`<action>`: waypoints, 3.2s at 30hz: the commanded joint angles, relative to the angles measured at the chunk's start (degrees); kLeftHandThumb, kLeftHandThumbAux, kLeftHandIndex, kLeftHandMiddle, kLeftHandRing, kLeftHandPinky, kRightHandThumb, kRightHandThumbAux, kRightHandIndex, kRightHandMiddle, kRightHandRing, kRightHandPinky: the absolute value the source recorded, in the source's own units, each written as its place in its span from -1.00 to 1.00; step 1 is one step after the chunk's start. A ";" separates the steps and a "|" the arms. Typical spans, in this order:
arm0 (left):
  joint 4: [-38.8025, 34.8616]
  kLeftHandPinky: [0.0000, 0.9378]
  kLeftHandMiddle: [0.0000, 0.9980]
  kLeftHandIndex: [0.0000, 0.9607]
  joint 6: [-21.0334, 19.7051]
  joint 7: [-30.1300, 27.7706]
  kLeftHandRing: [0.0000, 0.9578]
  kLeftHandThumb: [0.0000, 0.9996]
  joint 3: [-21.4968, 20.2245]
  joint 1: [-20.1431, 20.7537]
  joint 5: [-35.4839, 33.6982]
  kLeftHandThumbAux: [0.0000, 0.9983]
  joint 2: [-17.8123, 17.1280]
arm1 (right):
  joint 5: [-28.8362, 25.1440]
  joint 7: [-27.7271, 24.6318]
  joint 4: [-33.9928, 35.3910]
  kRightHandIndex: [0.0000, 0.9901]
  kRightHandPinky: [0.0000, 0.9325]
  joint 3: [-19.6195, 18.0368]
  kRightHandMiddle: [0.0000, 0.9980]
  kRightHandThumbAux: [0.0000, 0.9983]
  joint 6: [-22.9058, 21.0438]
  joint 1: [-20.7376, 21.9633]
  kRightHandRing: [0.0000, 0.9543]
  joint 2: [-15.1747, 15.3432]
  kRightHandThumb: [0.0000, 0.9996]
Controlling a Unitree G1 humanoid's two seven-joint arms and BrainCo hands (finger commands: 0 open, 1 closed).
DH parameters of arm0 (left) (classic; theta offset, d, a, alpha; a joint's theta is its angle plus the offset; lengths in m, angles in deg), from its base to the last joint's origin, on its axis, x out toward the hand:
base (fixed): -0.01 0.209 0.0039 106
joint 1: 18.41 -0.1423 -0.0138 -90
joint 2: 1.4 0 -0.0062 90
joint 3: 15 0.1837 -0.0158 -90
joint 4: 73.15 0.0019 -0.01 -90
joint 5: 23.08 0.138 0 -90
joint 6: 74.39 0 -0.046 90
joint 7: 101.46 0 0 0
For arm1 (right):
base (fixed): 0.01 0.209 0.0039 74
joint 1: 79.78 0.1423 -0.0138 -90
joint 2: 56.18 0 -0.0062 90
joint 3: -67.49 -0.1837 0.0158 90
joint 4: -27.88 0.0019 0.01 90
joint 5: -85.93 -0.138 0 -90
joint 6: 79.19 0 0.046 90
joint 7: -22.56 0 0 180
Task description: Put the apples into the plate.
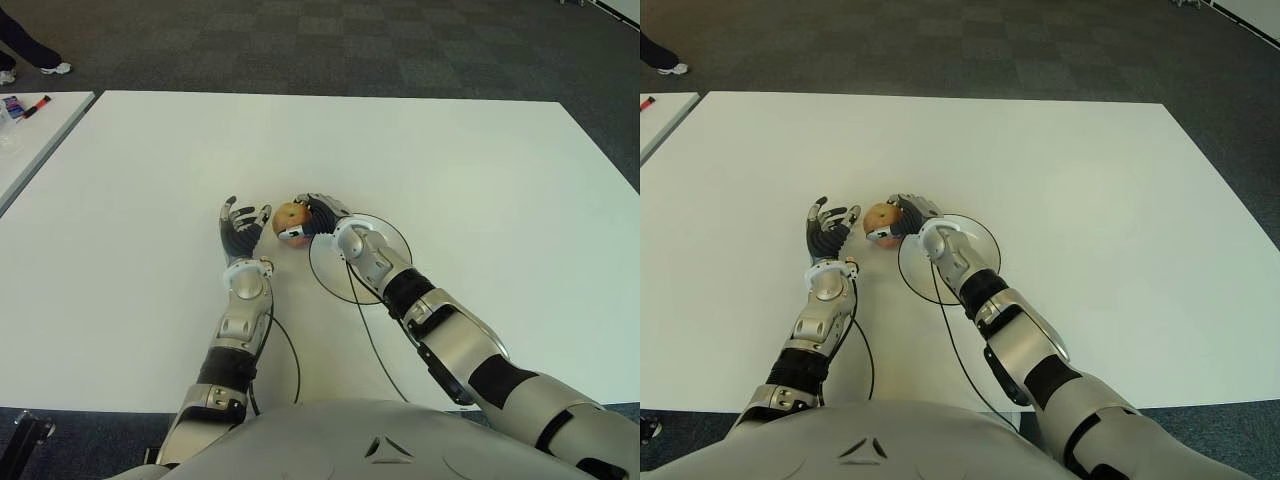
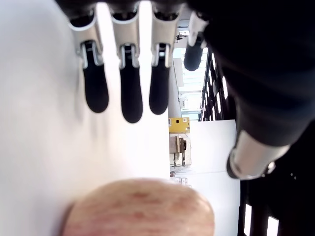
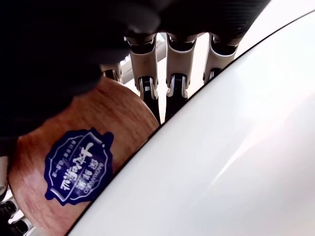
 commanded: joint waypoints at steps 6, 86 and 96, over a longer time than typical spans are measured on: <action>0.62 -0.05 -0.29 -0.69 0.56 0.82 -0.10 -0.71 0.31 0.99 0.54 0.50 5.61 | -0.10 0.29 -2.16 -0.34 0.05 -0.60 -0.21 0.03 -1.88 -2.57 -0.08 0.60 0.53; 3.22 -0.06 -0.33 -0.75 7.15 2.64 -0.13 -0.62 0.26 1.43 0.27 0.42 6.73 | 0.97 5.06 4.56 -0.32 0.00 -0.99 -0.23 0.00 -2.26 -3.43 -0.10 2.81 0.47; 3.30 -0.07 -0.33 -0.76 6.79 2.56 -0.13 -0.61 0.40 1.45 0.14 0.44 6.64 | 1.01 7.56 4.77 -0.28 0.02 -1.09 -0.19 -0.01 -0.47 -3.46 -0.06 3.28 0.53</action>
